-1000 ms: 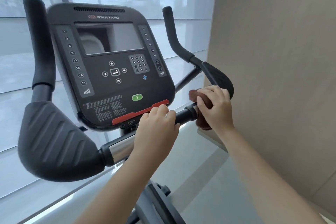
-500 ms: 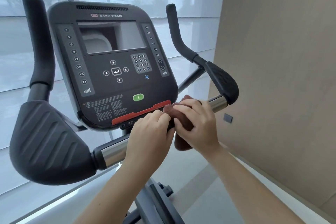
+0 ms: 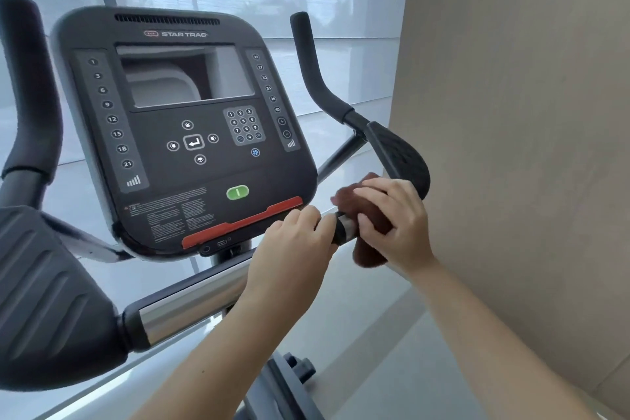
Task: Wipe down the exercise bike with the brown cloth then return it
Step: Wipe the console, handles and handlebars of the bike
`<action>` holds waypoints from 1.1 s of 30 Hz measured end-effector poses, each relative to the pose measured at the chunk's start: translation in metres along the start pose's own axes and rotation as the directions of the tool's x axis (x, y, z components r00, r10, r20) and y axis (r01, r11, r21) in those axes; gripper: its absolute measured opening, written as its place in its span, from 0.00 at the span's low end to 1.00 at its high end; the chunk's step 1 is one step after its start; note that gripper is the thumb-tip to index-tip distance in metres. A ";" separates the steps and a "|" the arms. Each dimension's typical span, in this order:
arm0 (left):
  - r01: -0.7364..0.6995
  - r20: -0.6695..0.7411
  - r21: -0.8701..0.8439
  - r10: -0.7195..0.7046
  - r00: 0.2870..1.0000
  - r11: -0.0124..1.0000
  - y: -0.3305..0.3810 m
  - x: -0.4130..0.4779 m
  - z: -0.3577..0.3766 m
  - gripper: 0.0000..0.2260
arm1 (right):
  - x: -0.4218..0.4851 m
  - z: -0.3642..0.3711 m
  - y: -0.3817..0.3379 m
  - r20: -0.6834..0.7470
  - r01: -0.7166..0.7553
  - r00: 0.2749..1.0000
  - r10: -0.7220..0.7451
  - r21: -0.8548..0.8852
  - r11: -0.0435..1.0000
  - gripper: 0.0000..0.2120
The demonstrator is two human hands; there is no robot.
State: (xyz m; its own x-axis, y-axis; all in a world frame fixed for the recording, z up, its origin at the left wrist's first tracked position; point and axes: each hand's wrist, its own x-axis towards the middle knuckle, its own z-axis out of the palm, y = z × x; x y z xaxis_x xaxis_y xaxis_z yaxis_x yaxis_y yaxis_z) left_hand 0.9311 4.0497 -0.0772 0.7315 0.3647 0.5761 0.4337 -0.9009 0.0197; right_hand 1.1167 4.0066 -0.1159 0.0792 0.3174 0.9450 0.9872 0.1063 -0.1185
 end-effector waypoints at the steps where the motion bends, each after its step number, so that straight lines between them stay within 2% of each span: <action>1: 0.011 0.003 -0.038 -0.011 1.000 0.999 0.000 0.000 0.000 0.08 | 0.004 -0.004 0.010 -0.019 -0.022 1.000 0.022 -0.035 0.999 0.12; 5: 0.055 0.003 -0.130 -0.055 0.998 0.990 0.001 0.000 -0.001 0.06 | -0.005 0.010 0.005 -0.173 -0.126 0.978 0.113 -0.061 0.990 0.13; 7: 0.056 0.014 -0.141 -0.055 0.998 0.988 0.001 0.000 0.000 0.04 | -0.016 0.028 -0.018 -0.229 -0.089 0.970 0.084 -0.013 0.996 0.12; 11: 0.052 0.009 -0.151 -0.051 0.999 0.987 0.001 -0.001 -0.001 0.03 | -0.014 0.025 -0.009 -0.203 0.044 0.978 -0.047 -0.022 0.999 0.13; 14: 0.066 0.011 -0.157 -0.065 0.998 0.985 0.003 -0.002 -0.004 0.05 | -0.009 0.016 0.010 -0.263 -0.102 0.962 0.077 -0.084 0.991 0.14; 16: 0.062 0.001 -0.163 -0.062 0.998 0.985 0.002 -0.001 -0.004 0.05 | -0.015 0.025 0.000 -0.331 -0.194 0.930 0.161 -0.067 0.979 0.14; 18: 0.058 0.001 -0.171 -0.059 0.998 0.984 0.002 -0.001 -0.002 0.04 | -0.022 0.035 -0.018 -0.329 -0.150 0.935 0.130 -0.034 0.988 0.13; 21: 0.053 0.003 -0.169 -0.054 0.999 0.984 0.001 -0.003 -0.002 0.04 | -0.013 0.022 -0.012 -0.157 0.047 0.987 -0.046 -0.002 0.999 0.13; 22: 0.049 0.004 -0.168 -0.049 0.999 0.985 0.000 -0.004 -0.003 0.04 | -0.005 0.013 -0.004 -0.076 0.070 0.995 -0.069 0.010 0.997 0.13; 24: 0.043 0.009 -0.166 -0.042 0.999 0.985 -0.001 -0.005 -0.005 0.06 | 0.017 -0.009 0.012 0.140 0.001 0.990 -0.008 0.053 0.999 0.13; 26: 0.037 0.018 -0.156 -0.035 0.999 0.987 -0.001 -0.006 -0.005 0.09 | 0.040 -0.024 0.019 0.407 -0.118 0.908 0.101 0.017 0.993 0.13; 28: 0.035 0.024 -0.146 -0.032 0.999 0.989 -0.002 -0.006 -0.005 0.11 | 0.057 -0.021 0.010 0.613 -0.125 0.780 0.126 -0.045 0.991 0.12; 31: 0.014 0.026 -0.135 -0.010 1.000 0.991 -0.004 -0.006 -0.003 0.14 | 0.070 -0.003 -0.009 0.778 -0.121 0.627 0.032 0.057 0.991 0.11; 33: 0.004 0.035 -0.132 0.000 0.999 0.991 -0.006 -0.008 -0.003 0.17 | 0.077 -0.003 -0.008 0.839 -0.176 0.543 0.030 0.080 0.981 0.09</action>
State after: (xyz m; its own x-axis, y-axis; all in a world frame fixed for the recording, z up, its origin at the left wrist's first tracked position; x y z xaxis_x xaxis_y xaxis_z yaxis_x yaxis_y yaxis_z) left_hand 0.9215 4.0512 -0.0799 0.7493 0.3724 0.5475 0.3636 -0.9225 0.1299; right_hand 1.1153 4.0279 -0.0412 -0.0436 0.9663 0.2537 0.9436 0.1233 -0.3072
